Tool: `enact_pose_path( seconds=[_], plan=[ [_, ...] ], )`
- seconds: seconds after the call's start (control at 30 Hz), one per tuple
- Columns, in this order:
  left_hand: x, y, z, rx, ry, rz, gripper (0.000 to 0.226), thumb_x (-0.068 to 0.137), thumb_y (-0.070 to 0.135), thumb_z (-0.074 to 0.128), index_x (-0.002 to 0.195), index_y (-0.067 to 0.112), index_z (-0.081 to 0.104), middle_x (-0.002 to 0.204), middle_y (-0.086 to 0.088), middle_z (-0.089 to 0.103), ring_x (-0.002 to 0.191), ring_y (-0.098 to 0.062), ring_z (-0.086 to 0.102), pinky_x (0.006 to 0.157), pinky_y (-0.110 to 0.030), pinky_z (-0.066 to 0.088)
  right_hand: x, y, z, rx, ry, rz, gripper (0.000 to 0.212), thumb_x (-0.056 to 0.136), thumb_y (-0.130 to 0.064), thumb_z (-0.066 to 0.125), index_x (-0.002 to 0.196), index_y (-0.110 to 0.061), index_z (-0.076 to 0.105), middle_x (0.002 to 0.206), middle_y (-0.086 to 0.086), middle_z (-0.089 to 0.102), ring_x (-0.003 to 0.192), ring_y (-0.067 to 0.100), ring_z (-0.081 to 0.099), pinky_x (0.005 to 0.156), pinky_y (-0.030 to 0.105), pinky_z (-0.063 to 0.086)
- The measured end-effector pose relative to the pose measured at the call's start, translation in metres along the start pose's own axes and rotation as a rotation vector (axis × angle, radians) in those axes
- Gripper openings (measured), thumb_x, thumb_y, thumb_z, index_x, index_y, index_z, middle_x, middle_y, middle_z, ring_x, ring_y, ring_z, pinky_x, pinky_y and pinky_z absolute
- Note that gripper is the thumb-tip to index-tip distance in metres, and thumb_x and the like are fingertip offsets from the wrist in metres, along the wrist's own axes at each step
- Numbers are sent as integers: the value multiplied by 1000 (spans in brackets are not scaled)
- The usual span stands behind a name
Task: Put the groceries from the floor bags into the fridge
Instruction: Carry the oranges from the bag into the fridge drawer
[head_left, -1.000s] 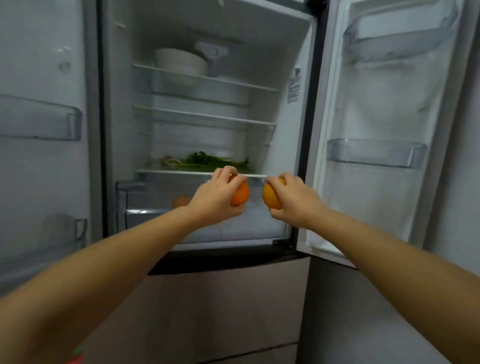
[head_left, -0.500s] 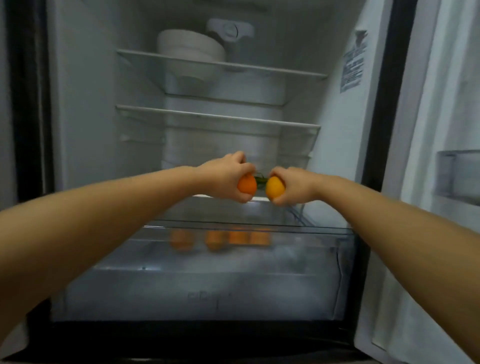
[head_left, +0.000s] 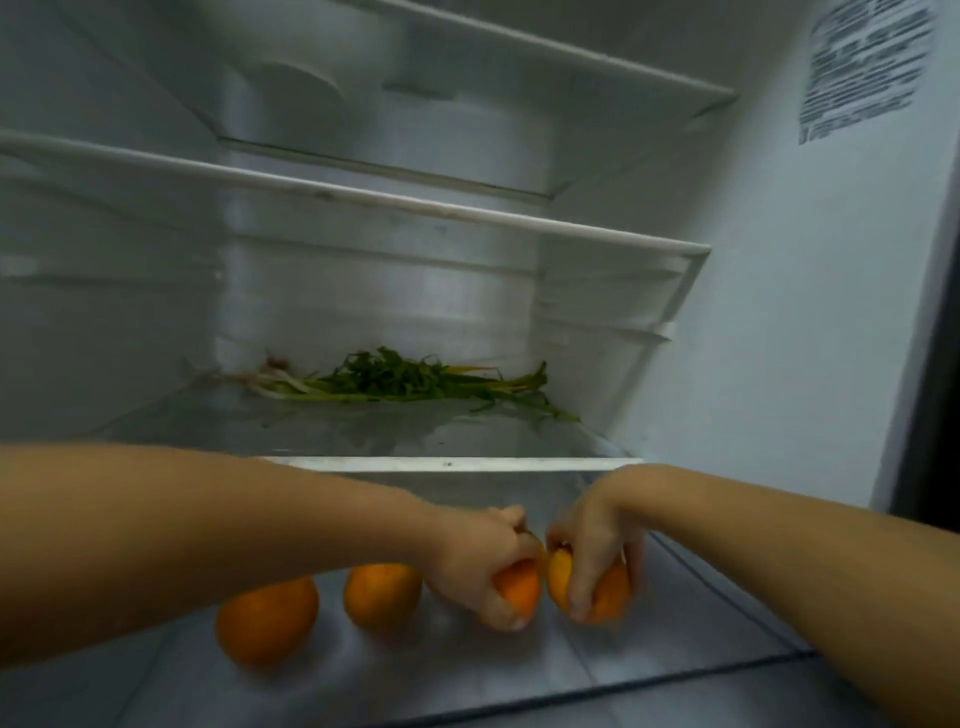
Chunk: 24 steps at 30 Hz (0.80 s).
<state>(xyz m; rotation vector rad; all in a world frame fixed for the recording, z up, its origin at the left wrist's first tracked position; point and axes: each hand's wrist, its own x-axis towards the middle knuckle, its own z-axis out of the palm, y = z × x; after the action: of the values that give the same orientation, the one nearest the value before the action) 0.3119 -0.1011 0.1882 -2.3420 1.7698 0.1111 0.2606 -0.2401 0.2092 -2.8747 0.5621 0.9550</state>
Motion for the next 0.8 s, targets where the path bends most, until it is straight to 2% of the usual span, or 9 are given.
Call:
enact_pose_path(
  seconds=[0.07, 0.13, 0.2, 0.27, 0.4, 0.53, 0.6, 0.73, 0.8],
  plan=[
    [6, -1, 11, -21, 35, 44, 62, 86, 41, 63, 134, 11, 37, 129, -18, 34, 114, -36, 45, 97, -35, 40, 13, 3, 5, 22, -4, -17, 60, 84, -20, 70, 135, -17, 38, 131, 8, 45, 118, 29, 52, 73, 33, 55],
    [10, -3, 20, -3, 85, 78, 61, 85, 42, 63, 131, 10, 40, 129, -17, 36, 113, -35, 45, 98, -36, 42, 22, 6, 10, 49, -10, -44, 59, 83, -19, 70, 134, -15, 40, 120, 5, 47, 109, 24, 55, 55, 24, 56],
    [12, -4, 29, 40, 132, 97, 61, 85, 44, 62, 130, 9, 42, 129, -16, 37, 114, -34, 44, 97, -38, 42, 30, 8, 16, 60, -13, -65, 58, 84, -19, 70, 134, -14, 41, 117, 4, 47, 102, 21, 54, 49, 21, 53],
    [12, -2, 37, 92, 159, 102, 60, 86, 46, 60, 131, 9, 42, 131, -15, 37, 116, -32, 42, 95, -39, 43, 34, 8, 21, 40, -14, -71, 57, 84, -20, 69, 133, -15, 41, 117, 3, 47, 105, 21, 54, 56, 24, 54],
    [11, 4, 44, 168, 169, 66, 63, 89, 50, 53, 136, 10, 38, 133, -15, 35, 119, -32, 40, 92, -42, 44, 28, 5, 23, 30, -26, -61, 42, 84, -22, 69, 117, -22, 43, 117, 3, 45, 116, 26, 52, 78, 34, 54],
    [6, 10, 28, 313, 71, 32, 70, 91, 56, 44, 141, 9, 31, 141, -15, 33, 126, -32, 37, 91, -42, 43, 9, -2, 9, -29, 107, -44, 63, 85, -32, 67, 138, -16, 36, 132, 8, 43, 115, 25, 50, 81, 32, 51],
    [0, 13, 7, 338, 62, 12, 72, 91, 59, 43, 143, 11, 30, 143, -15, 33, 128, -32, 37, 93, -39, 41, -4, -3, -4, 3, 187, -72, 52, 86, -32, 67, 130, -15, 44, 121, 6, 46, 102, 20, 49, 80, 33, 51],
    [-15, 14, -42, 314, -45, -58, 61, 94, 57, 35, 139, 17, 39, 135, -9, 45, 119, -27, 47, 85, -32, 38, -33, 1, -25, 37, 197, -57, 27, 90, -31, 62, 108, -14, 51, 87, 2, 56, 76, 13, 55, 83, 36, 51],
    [-24, 20, -60, 234, -136, -151, 55, 96, 55, 34, 133, 17, 47, 129, -8, 53, 109, -23, 53, 82, -29, 38, -51, 2, -31, 42, 221, -58, 24, 92, -29, 58, 108, -11, 53, 85, 3, 58, 79, 15, 58, 88, 38, 52]
  ],
)
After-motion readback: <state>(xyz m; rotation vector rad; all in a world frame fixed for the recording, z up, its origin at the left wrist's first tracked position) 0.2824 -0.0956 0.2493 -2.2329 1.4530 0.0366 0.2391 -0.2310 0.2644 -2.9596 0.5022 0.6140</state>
